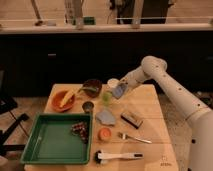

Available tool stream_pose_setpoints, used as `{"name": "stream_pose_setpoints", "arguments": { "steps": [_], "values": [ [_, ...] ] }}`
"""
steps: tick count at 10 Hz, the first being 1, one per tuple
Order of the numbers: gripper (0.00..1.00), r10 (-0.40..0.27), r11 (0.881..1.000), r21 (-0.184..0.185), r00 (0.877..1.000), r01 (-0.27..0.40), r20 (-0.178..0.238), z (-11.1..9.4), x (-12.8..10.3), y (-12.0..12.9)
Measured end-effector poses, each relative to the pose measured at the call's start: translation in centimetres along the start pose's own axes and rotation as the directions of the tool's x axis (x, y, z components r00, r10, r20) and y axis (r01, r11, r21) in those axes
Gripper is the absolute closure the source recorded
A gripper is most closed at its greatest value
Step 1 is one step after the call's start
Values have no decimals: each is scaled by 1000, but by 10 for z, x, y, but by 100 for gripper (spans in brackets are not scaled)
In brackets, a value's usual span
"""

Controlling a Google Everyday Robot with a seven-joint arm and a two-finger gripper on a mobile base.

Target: Place sponge in paper cup

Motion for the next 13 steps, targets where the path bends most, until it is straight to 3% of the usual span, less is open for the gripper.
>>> {"name": "stream_pose_setpoints", "arguments": {
  "steps": [5, 8, 13],
  "values": [
    [100, 16, 1000, 18, 1000, -16, 19, 9, 4, -37],
    [100, 46, 999, 4, 999, -46, 21, 22, 11, -53],
    [100, 125, 992, 0, 992, -125, -5, 38, 19, -61]
  ]
}}
